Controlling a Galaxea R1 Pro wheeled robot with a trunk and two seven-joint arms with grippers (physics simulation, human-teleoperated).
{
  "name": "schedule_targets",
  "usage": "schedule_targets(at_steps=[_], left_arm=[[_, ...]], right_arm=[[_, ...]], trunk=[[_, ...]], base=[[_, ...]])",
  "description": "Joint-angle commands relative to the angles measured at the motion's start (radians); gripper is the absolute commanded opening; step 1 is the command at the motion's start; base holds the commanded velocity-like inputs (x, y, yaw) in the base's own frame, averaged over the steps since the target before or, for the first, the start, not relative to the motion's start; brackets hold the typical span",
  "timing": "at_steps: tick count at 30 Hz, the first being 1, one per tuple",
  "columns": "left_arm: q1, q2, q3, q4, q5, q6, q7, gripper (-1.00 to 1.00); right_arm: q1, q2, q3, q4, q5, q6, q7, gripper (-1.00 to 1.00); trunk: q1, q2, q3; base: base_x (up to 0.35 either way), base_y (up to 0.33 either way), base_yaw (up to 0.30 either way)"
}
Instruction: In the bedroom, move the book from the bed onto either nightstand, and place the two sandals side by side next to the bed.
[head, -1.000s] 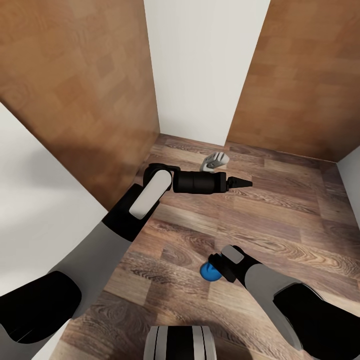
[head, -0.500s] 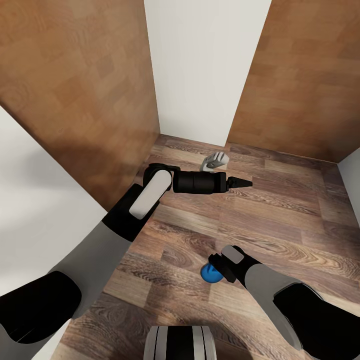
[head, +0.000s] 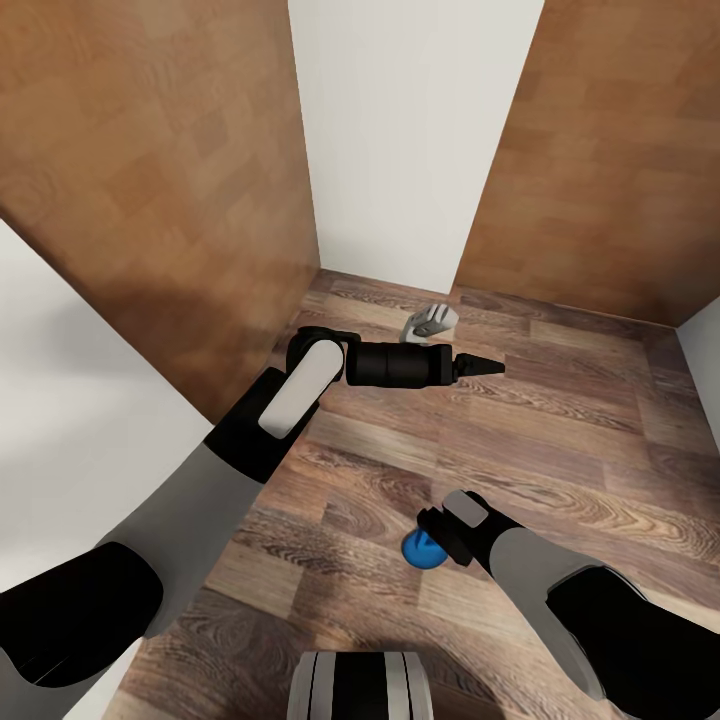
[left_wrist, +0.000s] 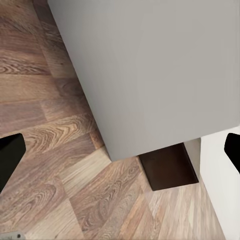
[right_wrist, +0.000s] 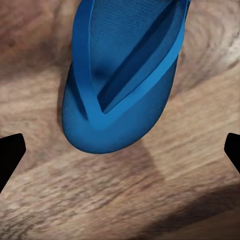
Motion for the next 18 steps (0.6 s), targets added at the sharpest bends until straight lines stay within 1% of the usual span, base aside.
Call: schedule_targets(at_steps=[1, 16, 17, 18], left_arm=[[-0.001, 0.000, 0.001, 0.001, -0.007, 0.002, -0.008, 1.00], [-0.001, 0.000, 0.001, 0.001, -0.007, 0.002, -0.007, 1.00], [-0.001, 0.000, 0.001, 0.001, -0.007, 0.002, -0.007, 1.00], [-0.001, 0.000, 0.001, 0.001, -0.007, 0.002, -0.007, 1.00]], right_arm=[[0.000, 0.000, 0.007, -0.002, -0.004, 0.006, -0.006, 1.00], [0.000, 0.000, -0.002, 0.001, -0.008, 0.005, -0.011, 1.00], [0.000, 0.000, -0.003, 0.001, -0.008, 0.005, -0.014, 1.00], [0.000, 0.000, -0.003, 0.001, -0.008, 0.005, -0.037, 1.00]], trunk=[[0.000, 0.000, -0.001], [0.000, 0.000, -0.001], [0.000, 0.000, -0.001], [0.000, 0.000, -0.001]], base=[[0.049, 0.014, 0.000], [0.011, 0.003, 0.000], [0.012, 0.000, 0.000], [0.172, 0.032, 0.000]])
